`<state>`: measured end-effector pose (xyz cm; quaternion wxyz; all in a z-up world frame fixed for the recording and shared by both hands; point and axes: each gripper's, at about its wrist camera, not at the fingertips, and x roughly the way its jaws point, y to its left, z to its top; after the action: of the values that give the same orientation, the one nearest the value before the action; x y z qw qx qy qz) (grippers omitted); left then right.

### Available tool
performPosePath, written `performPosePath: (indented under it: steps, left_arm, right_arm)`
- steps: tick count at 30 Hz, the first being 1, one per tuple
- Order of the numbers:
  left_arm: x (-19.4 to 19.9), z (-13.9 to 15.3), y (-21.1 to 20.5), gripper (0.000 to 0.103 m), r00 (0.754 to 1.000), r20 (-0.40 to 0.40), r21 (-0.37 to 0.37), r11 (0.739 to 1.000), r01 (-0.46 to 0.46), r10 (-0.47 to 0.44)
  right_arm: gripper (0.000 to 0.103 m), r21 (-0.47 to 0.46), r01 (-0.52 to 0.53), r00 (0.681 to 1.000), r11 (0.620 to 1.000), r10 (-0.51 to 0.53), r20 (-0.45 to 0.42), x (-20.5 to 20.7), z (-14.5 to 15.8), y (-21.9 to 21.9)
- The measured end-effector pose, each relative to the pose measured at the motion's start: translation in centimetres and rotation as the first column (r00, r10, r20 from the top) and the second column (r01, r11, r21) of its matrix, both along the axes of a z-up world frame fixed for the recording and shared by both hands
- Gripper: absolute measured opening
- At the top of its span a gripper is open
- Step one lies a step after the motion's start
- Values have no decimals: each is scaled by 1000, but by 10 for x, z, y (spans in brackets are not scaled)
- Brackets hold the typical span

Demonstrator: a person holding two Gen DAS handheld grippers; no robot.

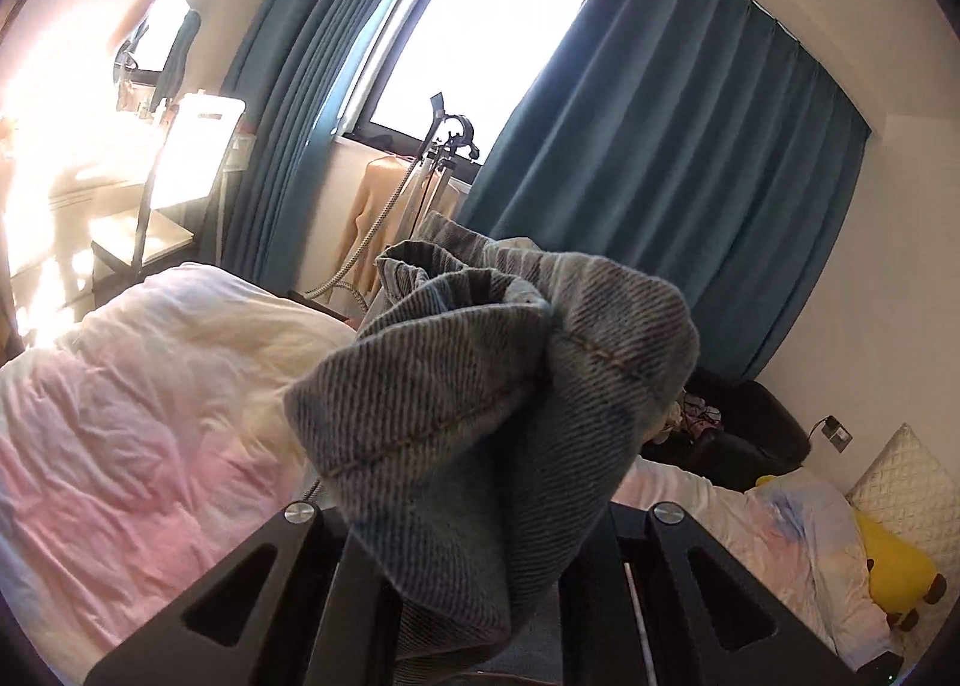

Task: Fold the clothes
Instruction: 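Lift the waistband end with the left gripper and fold it over the jeans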

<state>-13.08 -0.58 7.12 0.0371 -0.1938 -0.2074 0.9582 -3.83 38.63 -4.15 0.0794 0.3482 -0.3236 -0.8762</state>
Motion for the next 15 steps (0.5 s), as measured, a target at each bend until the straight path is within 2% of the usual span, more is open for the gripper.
performPosePath:
  steps: [8, 12, 15]
  left_arm:
    - [3, -58, 87, 8, 995, 27, -30, 994, 100, -100]
    - [17, -94, 127, 8, 987, 71, -111, 982, 151, -143]
    - [24, -116, 148, 8, 980, 103, -195, 963, 185, -168]
  right_arm:
    - [23, -64, 17, 1000, 998, -17, 5, -1, -7, 21]
    - [23, -81, 3, 1000, 997, -2, 14, -5, -11, 24]
    - [23, -80, -11, 1000, 997, 13, 28, -10, -17, 24]
